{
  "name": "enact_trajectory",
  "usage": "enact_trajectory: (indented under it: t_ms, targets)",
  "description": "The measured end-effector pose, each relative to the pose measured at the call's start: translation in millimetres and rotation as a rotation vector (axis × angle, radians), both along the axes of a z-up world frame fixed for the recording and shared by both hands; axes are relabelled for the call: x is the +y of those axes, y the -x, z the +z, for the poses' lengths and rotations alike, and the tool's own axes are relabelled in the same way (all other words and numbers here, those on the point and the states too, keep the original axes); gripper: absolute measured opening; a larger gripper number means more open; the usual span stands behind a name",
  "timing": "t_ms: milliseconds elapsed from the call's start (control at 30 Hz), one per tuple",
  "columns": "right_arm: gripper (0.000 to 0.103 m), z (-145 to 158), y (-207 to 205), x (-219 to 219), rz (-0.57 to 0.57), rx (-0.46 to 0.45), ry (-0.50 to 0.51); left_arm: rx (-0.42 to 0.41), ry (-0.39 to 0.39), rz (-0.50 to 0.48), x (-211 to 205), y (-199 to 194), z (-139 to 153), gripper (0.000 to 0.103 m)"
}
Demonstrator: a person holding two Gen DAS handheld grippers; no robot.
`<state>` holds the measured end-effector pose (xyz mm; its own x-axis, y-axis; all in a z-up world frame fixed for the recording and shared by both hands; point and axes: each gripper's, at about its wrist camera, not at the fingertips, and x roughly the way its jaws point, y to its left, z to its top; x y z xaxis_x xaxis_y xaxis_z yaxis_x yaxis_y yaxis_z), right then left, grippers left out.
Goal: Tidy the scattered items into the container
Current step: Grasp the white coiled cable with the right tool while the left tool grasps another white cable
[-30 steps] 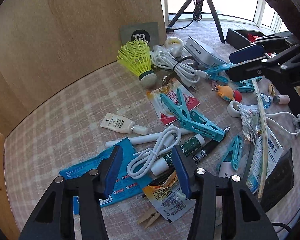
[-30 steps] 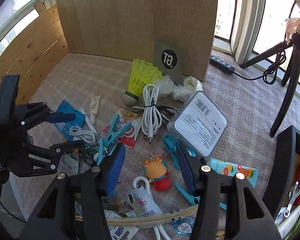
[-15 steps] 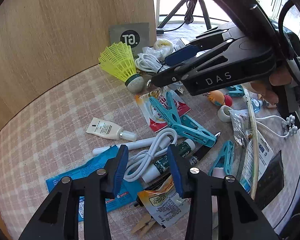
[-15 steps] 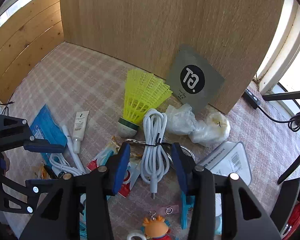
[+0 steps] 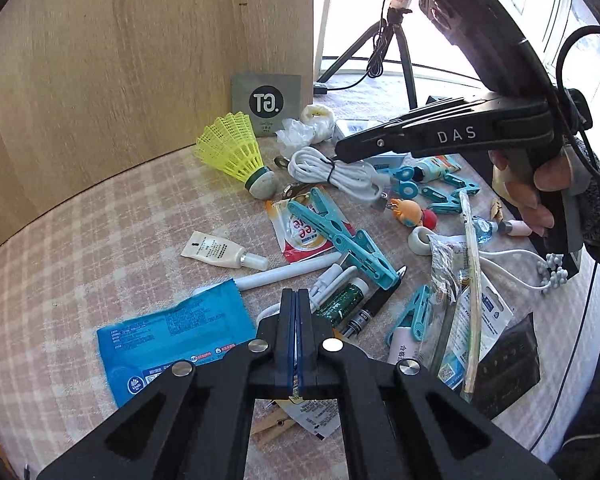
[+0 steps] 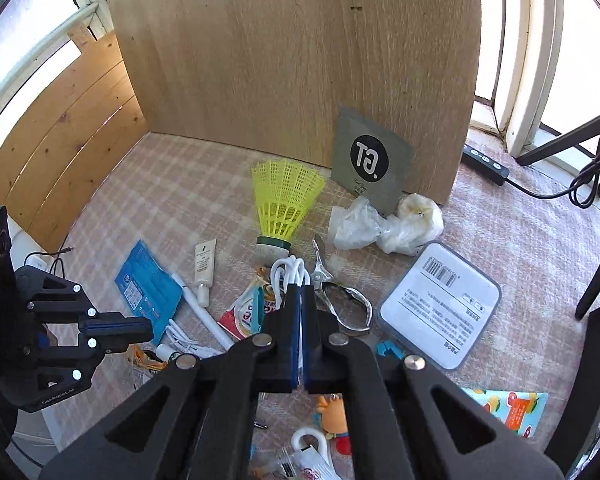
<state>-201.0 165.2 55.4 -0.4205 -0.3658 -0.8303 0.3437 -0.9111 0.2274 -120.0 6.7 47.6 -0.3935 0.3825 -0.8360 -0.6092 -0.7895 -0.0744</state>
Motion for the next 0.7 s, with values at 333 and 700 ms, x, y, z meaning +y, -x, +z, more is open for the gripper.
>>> enact_trajectory:
  t_ms: [333,700]
  targets:
    - [0.027,-25,3,-16,0.041,-0.050,-0.103,-0.022,0.125,-0.142,39,14,-27,0.030]
    - [0.017,-46,17,-19,0.038,-0.115,-0.023,-0.078,0.063,-0.188,39,22,-31,0.016]
